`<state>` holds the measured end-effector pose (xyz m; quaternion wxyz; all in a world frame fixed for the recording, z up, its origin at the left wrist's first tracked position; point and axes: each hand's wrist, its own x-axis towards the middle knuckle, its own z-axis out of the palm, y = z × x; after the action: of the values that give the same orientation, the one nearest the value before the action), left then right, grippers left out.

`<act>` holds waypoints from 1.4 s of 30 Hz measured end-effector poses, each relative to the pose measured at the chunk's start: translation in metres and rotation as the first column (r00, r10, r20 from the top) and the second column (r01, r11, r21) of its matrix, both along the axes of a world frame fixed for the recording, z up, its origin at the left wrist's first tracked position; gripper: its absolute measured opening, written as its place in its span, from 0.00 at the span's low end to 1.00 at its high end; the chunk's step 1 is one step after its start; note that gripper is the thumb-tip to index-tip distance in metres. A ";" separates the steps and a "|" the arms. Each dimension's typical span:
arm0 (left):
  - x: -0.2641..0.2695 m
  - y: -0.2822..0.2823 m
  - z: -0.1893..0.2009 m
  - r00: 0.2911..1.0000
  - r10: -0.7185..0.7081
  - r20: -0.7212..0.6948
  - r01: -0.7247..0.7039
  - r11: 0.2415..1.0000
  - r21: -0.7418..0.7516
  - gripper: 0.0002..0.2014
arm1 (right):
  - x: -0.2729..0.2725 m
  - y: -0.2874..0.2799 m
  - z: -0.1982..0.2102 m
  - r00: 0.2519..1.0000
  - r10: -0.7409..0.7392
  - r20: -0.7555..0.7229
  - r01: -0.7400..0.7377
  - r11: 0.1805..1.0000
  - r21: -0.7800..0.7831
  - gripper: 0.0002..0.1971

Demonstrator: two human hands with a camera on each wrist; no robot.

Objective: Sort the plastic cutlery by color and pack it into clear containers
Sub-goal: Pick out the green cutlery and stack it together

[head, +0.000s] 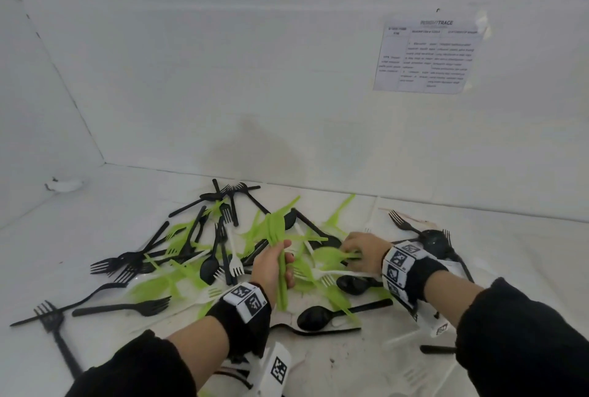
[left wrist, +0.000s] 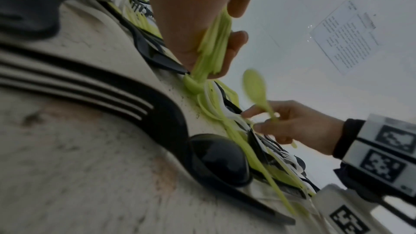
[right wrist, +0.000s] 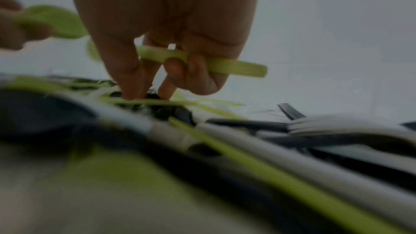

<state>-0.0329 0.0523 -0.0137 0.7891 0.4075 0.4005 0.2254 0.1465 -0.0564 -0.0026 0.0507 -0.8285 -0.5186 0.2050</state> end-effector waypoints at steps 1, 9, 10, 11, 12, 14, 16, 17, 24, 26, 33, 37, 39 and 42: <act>-0.002 0.000 0.001 1.000 0.009 -0.007 -0.009 1.000 0.009 0.08 | -0.001 0.001 -0.004 0.999 0.024 0.021 -0.024 0.999 -0.023 0.19; -0.013 0.001 0.000 0.999 0.046 -0.003 -0.045 0.997 0.061 0.04 | -0.017 -0.005 0.007 0.987 0.108 0.117 -0.119 0.989 0.083 0.18; -0.014 0.000 -0.001 0.999 0.048 -0.004 -0.048 0.997 0.058 0.04 | -0.026 -0.007 0.007 0.975 0.207 0.075 -0.209 0.978 0.017 0.19; -0.015 -0.002 -0.001 0.999 0.050 -0.004 -0.049 0.997 0.053 0.05 | -0.035 -0.008 0.006 0.962 0.269 0.048 -0.265 0.961 -0.075 0.21; -0.016 -0.003 -0.002 0.999 0.050 -0.005 -0.050 0.998 0.047 0.06 | -0.042 -0.010 0.004 0.949 0.312 0.050 -0.302 0.942 -0.149 0.23; -0.018 -0.006 -0.002 0.999 0.052 -0.003 -0.052 0.998 0.036 0.07 | -0.047 -0.012 -0.003 0.935 0.341 0.094 -0.320 0.930 -0.182 0.27; -0.022 -0.008 -0.002 0.999 0.052 -0.003 -0.051 0.998 0.040 0.08 | -0.048 -0.014 -0.007 0.944 0.329 0.030 -0.325 0.941 -0.093 0.27; -0.023 -0.008 -0.001 0.999 0.051 -0.005 -0.050 0.998 0.046 0.08 | -0.047 -0.015 -0.007 0.950 0.313 0.002 -0.313 0.949 -0.035 0.25; -0.031 -0.006 -0.001 0.995 0.099 -0.018 -0.098 0.992 0.082 0.07 | -0.048 -0.016 0.000 0.834 0.493 0.247 -0.449 0.867 -0.215 0.22; -0.033 -0.007 -0.001 0.994 0.105 -0.018 -0.103 0.990 0.094 0.08 | -0.051 -0.013 0.003 0.830 0.479 0.285 -0.437 0.877 -0.199 0.23; -0.036 -0.008 0.000 0.995 0.100 -0.019 -0.097 0.990 0.098 0.08 | -0.073 0.013 -0.008 0.835 0.435 0.338 -0.381 0.899 -0.217 0.28; -0.039 -0.005 0.002 0.995 0.101 -0.017 -0.099 0.991 0.096 0.08 | -0.083 0.028 -0.008 0.831 0.425 0.359 -0.380 0.905 -0.193 0.28; -0.040 -0.002 0.002 0.994 0.111 -0.014 -0.109 0.990 0.092 0.08 | -0.084 0.032 -0.005 0.828 0.450 0.335 -0.411 0.893 -0.183 0.25; -0.042 0.001 0.000 0.991 0.131 -0.010 -0.130 0.987 0.090 0.08 | -0.080 0.035 -0.004 0.825 0.462 0.324 -0.416 0.886 -0.205 0.21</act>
<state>-0.0750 0.0536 -0.0138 0.7506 0.4168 0.4222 0.2910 0.0663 -0.0217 -0.0065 -0.1467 -0.7115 -0.6818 0.0863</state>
